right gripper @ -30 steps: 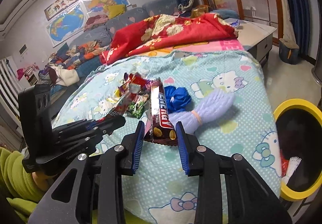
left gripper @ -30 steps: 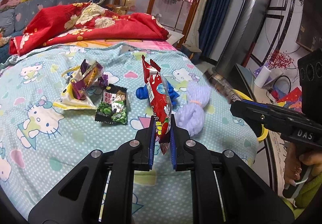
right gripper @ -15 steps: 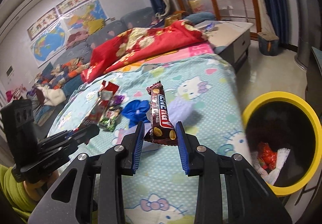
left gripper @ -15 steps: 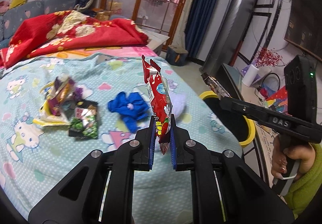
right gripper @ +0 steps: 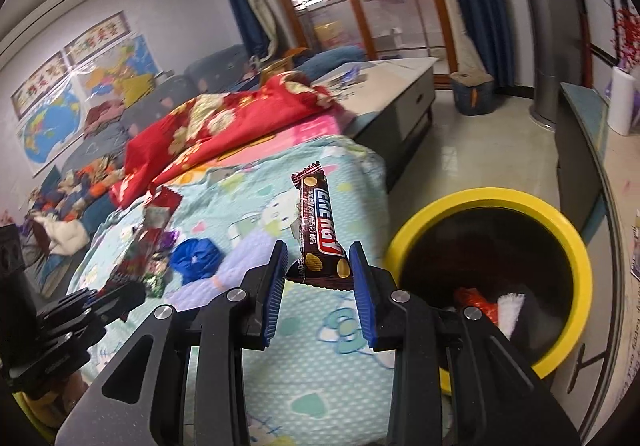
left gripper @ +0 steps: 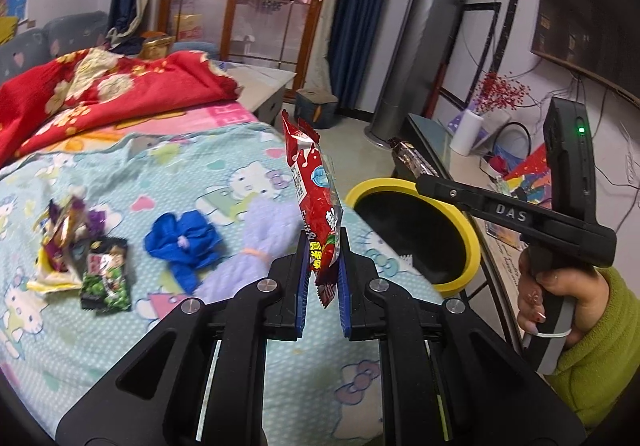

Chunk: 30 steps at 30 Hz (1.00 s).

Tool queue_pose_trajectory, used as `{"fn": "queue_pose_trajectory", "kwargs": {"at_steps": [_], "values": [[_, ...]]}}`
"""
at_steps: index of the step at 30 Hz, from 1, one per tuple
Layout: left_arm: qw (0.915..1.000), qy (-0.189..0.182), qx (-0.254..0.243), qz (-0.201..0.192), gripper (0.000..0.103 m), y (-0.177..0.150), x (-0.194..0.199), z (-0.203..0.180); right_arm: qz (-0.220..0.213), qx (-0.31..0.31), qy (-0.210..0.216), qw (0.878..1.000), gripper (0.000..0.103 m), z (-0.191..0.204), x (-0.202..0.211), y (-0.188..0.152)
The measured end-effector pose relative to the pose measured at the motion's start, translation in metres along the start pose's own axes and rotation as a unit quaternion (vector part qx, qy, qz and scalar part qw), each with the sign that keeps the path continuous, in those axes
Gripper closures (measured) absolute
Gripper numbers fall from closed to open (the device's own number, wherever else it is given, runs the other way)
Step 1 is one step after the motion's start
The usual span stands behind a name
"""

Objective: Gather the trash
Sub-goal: 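Carry the wrapper and chocolate bar over the yellow bin and open both tools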

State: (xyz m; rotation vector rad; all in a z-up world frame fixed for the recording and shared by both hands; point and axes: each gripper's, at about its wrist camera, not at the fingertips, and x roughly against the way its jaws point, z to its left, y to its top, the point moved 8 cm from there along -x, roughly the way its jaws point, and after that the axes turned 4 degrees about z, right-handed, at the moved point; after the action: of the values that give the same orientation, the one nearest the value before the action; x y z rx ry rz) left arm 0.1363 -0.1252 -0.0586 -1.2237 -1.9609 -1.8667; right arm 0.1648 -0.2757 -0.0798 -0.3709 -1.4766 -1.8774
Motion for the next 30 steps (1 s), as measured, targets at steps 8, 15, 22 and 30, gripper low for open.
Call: {"fn": "queue_pose_trajectory", "kwargs": {"at_steps": [8, 15, 22, 30], "values": [[0.9996, -0.017, -0.022, -0.002, 0.095, 0.009, -0.009, -0.026, -0.021, -0.028, -0.026, 0.999, 0.073, -0.031, 0.011, 0.006], [0.9989, -0.03, -0.035, -0.002, 0.095, 0.016, -0.018, -0.048, -0.041, -0.049, -0.054, 0.997, 0.073, -0.056, 0.021, 0.009], [0.9979, -0.042, -0.049, -0.002, 0.095, 0.019, -0.026, -0.069, -0.059, -0.062, -0.088, 0.992, 0.072, -0.081, 0.029, 0.012], [0.9962, -0.054, -0.069, 0.008, 0.095, 0.017, -0.04, -0.088, -0.069, -0.091, -0.114, 0.987, 0.072, -0.116, 0.039, 0.01]]}}
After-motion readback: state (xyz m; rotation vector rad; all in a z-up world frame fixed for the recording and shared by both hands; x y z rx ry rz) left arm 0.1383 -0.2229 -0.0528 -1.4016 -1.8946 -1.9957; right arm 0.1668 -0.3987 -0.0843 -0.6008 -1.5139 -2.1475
